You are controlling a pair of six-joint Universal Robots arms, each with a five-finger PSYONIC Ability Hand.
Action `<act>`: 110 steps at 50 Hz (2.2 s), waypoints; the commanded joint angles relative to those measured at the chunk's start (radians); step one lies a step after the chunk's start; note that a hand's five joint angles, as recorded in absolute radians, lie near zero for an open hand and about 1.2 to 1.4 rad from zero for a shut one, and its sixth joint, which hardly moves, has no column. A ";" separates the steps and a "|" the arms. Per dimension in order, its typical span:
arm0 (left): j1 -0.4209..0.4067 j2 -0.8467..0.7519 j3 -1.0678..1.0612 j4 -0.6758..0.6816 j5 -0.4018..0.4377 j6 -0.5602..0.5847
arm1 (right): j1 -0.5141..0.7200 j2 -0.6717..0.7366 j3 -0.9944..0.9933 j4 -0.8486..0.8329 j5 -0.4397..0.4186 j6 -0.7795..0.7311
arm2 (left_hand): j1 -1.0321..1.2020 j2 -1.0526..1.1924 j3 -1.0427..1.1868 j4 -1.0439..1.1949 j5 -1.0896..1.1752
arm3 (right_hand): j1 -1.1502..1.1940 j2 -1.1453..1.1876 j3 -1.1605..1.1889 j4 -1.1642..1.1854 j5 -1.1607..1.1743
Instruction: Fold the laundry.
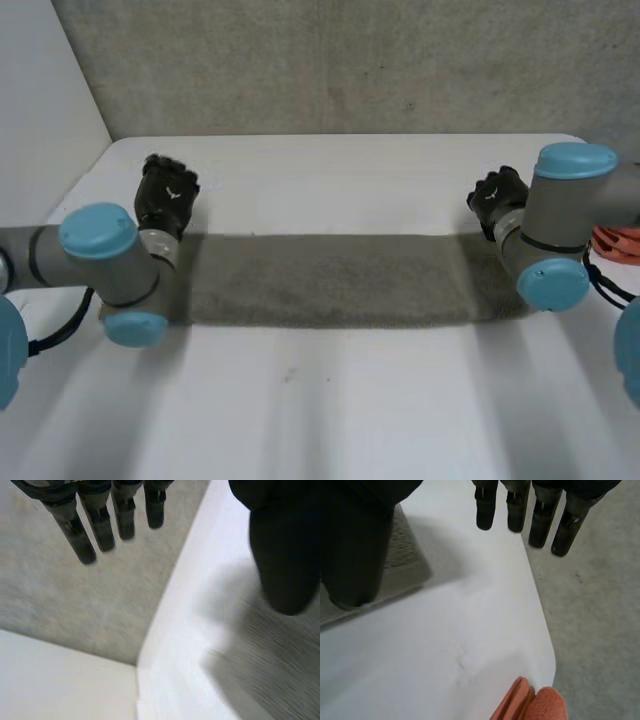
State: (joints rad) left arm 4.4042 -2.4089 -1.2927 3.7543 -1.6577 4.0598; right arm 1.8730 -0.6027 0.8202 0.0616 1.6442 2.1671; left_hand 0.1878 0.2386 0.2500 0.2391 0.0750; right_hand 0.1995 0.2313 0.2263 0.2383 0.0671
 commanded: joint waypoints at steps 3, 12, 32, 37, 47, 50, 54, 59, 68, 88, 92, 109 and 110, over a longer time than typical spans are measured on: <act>-0.052 0.048 -0.123 0.266 -0.016 0.044 | 0.002 -0.206 0.144 -0.011 0.000 0.239 | -0.013 -0.064 -0.075 -0.065 -0.075 | -0.025 -0.057 -0.052 -0.064 -0.067; -0.042 0.280 -0.350 0.167 -0.010 -0.047 | -0.066 -0.488 0.514 0.003 -0.233 0.399 | -0.012 -0.063 -0.075 -0.064 -0.074 | -0.025 -0.057 -0.052 -0.064 -0.067; 0.012 0.491 -0.428 -0.364 0.357 -0.673 | -0.204 -0.476 0.820 -0.138 -0.348 0.401 | 0.017 -0.034 -0.045 -0.034 -0.045 | 0.375 0.343 0.348 0.336 0.333; 0.014 0.496 -0.428 -0.364 0.354 -0.673 | -0.206 -0.428 0.804 -0.174 -0.345 0.396 | 0.014 -0.037 -0.048 -0.037 -0.048 | 0.970 0.939 0.944 0.932 0.928; 0.015 0.534 -0.438 -0.375 0.355 -0.674 | -0.337 -0.518 0.850 -0.167 -0.327 0.320 | 0.005 -0.046 -0.057 -0.046 -0.057 | 1.197 1.165 1.170 1.158 1.155; 0.017 0.548 -0.438 -0.375 0.354 -0.674 | -0.446 -0.580 0.885 -0.177 -0.325 0.204 | 0.005 -0.046 -0.057 -0.046 -0.057 | 1.197 1.165 1.170 1.158 1.155; 0.015 0.560 -0.438 -0.376 0.355 -0.677 | -0.563 -0.612 0.889 -0.174 -0.322 0.035 | 0.002 -0.049 -0.060 -0.049 -0.060 | 1.197 1.165 1.170 1.158 1.155; 0.012 0.570 -0.439 -0.376 0.352 -0.677 | -0.520 -0.643 0.847 -0.175 -0.319 -0.030 | -0.001 -0.051 -0.063 -0.052 -0.062 | 1.197 1.165 1.170 1.158 1.155; -0.006 0.597 -0.419 -0.376 0.363 -0.683 | -0.100 -0.670 0.740 -0.327 -0.348 0.097 | -0.009 -0.060 -0.072 -0.061 -0.071 | 1.197 1.165 1.170 1.158 1.155; 0.027 0.671 -0.372 -0.364 0.230 -0.690 | 0.476 -0.307 0.556 -0.344 -0.518 0.184 | -0.013 -0.064 -0.075 -0.065 -0.075 | -0.025 -0.057 -0.052 -0.064 -0.067; 0.024 0.669 -0.370 -0.364 0.230 -0.688 | 0.451 -0.342 0.550 -0.336 -0.497 0.365 | -0.013 -0.064 -0.075 -0.065 -0.075 | -0.025 -0.057 -0.052 -0.064 -0.067; -0.130 0.560 -0.341 -0.363 0.236 -0.674 | 0.103 -0.500 0.809 -0.055 -0.357 0.599 | -0.013 -0.064 -0.075 -0.065 -0.075 | 0.041 0.009 0.014 0.002 -0.002; -0.134 0.557 -0.341 -0.363 0.236 -0.673 | 0.088 -0.497 0.821 -0.065 -0.356 0.585 | -0.013 -0.064 -0.075 -0.065 -0.075 | 0.096 0.064 0.070 0.058 0.054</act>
State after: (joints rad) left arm 4.3211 -1.8131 -1.6478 3.3917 -1.4221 3.3815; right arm 2.0443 -1.1077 1.5252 -0.0177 1.2903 2.8038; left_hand 0.1862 0.2005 0.2076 0.2002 0.0439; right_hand 0.1996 0.2220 0.2054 0.2319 0.0578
